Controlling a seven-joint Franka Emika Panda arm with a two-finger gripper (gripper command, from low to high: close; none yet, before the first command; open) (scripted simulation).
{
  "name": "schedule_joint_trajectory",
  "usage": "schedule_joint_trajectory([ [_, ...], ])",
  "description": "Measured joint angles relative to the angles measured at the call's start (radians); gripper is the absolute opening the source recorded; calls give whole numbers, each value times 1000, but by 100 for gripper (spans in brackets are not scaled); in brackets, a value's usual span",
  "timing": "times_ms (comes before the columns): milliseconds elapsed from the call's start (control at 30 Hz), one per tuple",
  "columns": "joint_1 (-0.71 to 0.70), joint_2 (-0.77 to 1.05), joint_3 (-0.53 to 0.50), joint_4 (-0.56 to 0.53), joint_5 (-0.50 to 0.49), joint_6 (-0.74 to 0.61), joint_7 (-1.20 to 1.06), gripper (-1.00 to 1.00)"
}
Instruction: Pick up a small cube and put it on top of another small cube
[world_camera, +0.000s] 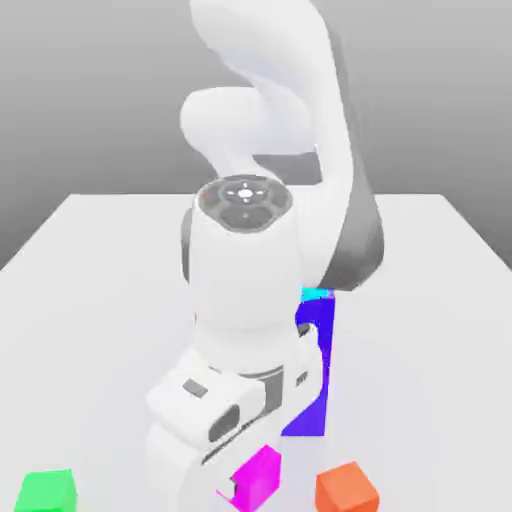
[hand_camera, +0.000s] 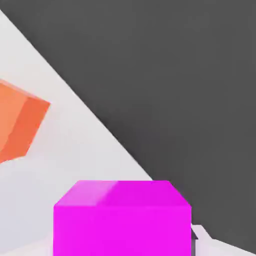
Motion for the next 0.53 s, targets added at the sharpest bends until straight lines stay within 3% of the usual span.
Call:
schedule_joint_trajectory([
  [267,-215,-10,-60,46,43,-52,-344,-100],
  [400,-247,95,-63,59,51,41,-391,-100],
  [433,-249,120,-63,61,53,64,-393,100],
  [533,-249,120,-63,61,53,64,-393,100],
])
